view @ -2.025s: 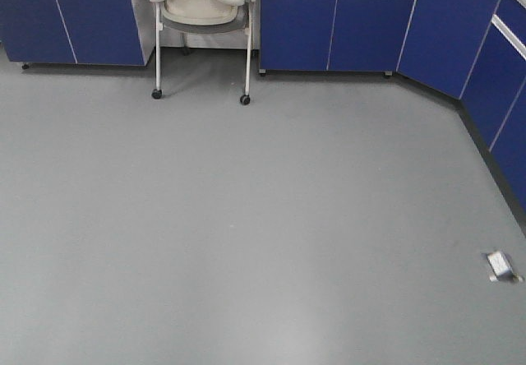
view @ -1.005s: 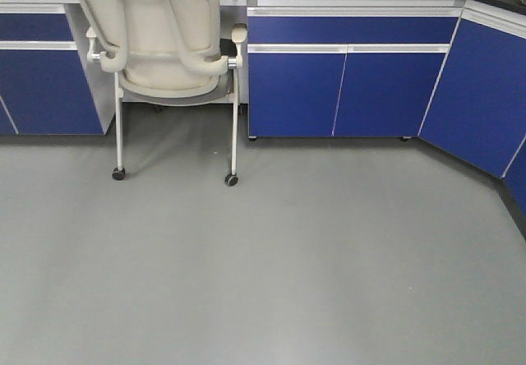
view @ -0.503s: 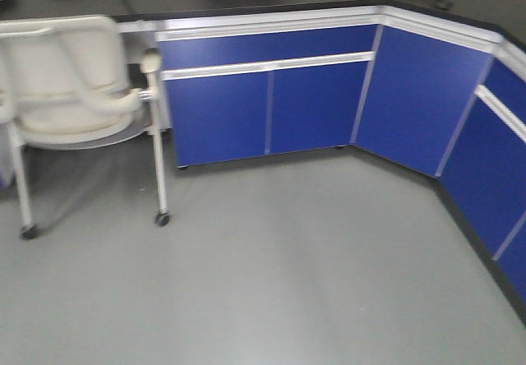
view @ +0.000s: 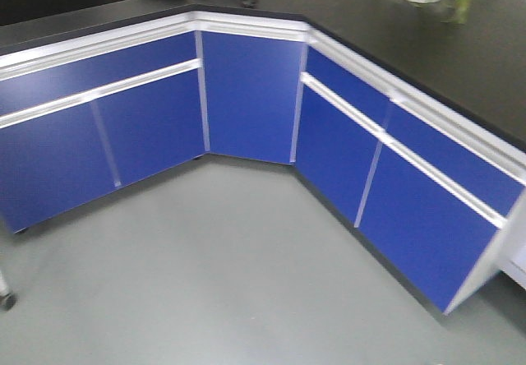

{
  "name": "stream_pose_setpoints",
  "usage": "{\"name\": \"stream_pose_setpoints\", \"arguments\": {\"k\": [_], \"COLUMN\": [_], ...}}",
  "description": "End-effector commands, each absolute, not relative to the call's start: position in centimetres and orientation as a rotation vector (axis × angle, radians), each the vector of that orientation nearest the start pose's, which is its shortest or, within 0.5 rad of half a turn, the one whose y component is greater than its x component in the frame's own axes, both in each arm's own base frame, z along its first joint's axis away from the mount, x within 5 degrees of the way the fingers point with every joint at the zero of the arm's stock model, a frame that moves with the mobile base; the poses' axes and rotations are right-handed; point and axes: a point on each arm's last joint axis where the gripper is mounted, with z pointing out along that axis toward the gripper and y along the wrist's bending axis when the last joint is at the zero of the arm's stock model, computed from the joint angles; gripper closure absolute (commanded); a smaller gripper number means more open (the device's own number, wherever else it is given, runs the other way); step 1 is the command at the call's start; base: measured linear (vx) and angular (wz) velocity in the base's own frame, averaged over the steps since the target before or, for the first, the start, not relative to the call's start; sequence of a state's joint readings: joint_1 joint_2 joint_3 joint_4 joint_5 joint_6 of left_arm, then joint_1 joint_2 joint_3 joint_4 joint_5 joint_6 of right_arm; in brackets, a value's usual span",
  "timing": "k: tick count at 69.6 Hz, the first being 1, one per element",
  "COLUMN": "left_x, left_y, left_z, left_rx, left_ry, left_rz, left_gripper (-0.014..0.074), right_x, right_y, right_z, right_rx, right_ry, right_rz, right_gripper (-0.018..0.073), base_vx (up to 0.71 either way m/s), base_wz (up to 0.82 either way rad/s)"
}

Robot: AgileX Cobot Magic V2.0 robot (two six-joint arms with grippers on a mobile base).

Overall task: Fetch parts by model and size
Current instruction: 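Turn the base toward the bench with the red tray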

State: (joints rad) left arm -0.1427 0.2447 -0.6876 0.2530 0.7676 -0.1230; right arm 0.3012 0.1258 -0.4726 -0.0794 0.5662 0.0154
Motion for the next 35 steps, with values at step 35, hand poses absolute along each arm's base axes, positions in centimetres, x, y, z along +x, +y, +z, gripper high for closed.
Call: {"name": "stream_pose_setpoints", "arguments": {"k": [35], "left_x": [3.12], "left_y": [1.05], "left_z": [36.88], "left_rx": [0.068], "left_ry": [1.699], "left_rz": [0.089], "left_gripper": [0.0603], "right_x": [3.28], "right_y": [0.62], "right_z": [32.51], "right_rx": [-0.267], "right_ry": [1.586], "right_rz": [0.143], "right_gripper": [0.0561], "base_vx": [0.17], "base_wz": [-0.67]}}
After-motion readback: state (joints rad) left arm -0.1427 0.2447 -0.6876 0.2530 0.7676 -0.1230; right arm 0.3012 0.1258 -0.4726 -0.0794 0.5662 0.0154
